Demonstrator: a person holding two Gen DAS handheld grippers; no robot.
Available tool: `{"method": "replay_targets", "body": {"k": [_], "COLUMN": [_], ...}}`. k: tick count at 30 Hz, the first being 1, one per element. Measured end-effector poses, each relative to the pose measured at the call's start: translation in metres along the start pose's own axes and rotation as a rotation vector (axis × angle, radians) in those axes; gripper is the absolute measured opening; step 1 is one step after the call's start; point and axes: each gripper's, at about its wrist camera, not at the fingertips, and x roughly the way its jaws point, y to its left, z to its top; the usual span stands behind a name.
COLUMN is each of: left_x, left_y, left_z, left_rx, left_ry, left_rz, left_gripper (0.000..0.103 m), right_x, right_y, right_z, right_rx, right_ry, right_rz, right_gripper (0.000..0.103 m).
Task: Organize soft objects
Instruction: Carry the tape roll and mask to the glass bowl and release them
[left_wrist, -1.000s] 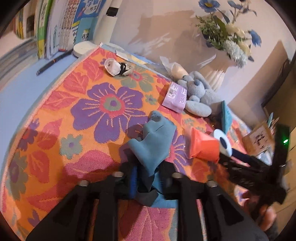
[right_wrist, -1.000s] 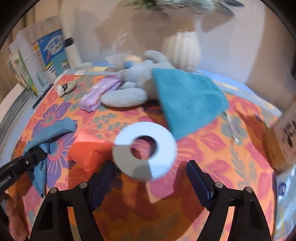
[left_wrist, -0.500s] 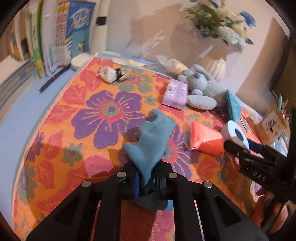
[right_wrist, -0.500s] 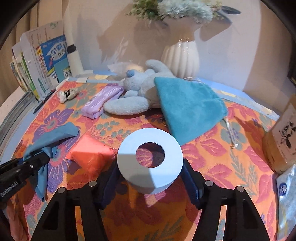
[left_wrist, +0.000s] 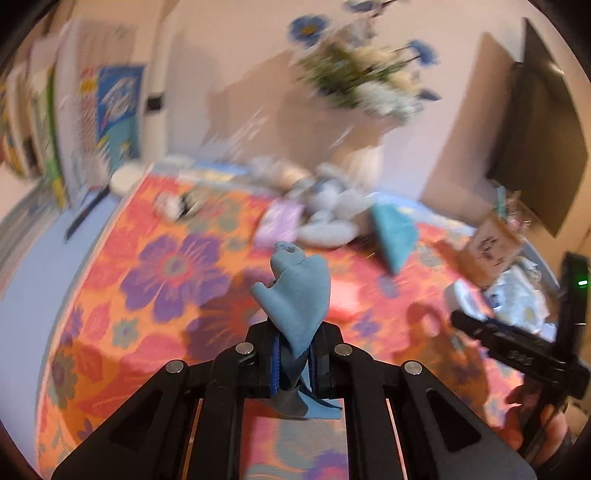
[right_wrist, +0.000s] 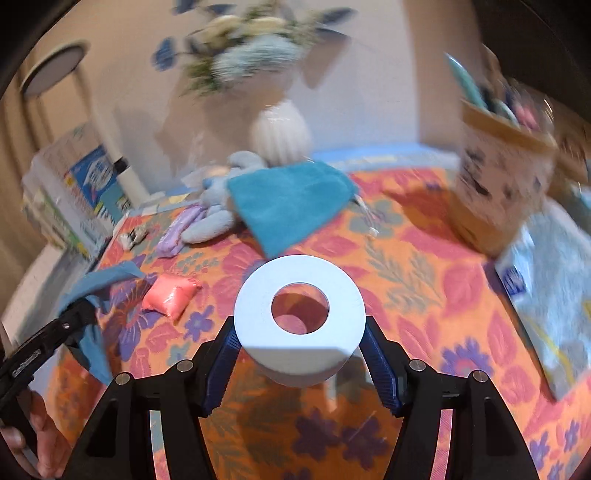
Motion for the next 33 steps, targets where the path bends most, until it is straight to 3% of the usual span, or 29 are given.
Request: {"method": "replay_targets", "body": {"k": [3,10,15,19,21,25,28,33], "left_x": [-0.014,-0.033,-0.032,-0.013,0.001,0.030,0.059,0.099], "left_y": [-0.032,-0.116,-0.198,-0.264,-0.296,-0.350,-0.380,-0.418], "left_z": [0.023,0.075,0.102,0.117,0.120,0.115,0.104,0.086], "left_rx": [0.052,0.145,0.228,0.255,0.285,0.337,0.359,0.398], "left_ry": [-0.051,-0.133,-0.174,-0.129,-0.107,-0.054,0.006,0.071], "left_rz": [-0.036,-0.140,-0.238,-0.394,-0.436,-0.502,-0.542,-0.561], "left_gripper": [0.008,0.008,0.008,0.008,0.008,0.008,0.008,0.009], "right_x": [-0.010,-0.083,-0.131,-0.157,-0.168,-0.181,-0.181,-0.170], "right_y": [-0.023,-0.049,-0.094,-0.149,-0.178,-0.238,-0.275,-0.311], "right_z": [0.005,0.036,0.059,0.071,0.073,0.070,0.063,0.056], "right_rx": [0.088,0.086,0.150,0.251,0.298,0.406,0.498,0.550], "right_ry": [0.021,-0.164,-0.252,-0.281,-0.290,-0.282,-0.255,-0.222], "right_rz": [0.022,0.007,-0.076,-0.156,-0.213,-0.294,-0.285,-0.346], "right_gripper": [0.063,0.063,0.064,0.064,0.064,0.064,0.064,0.066]}}
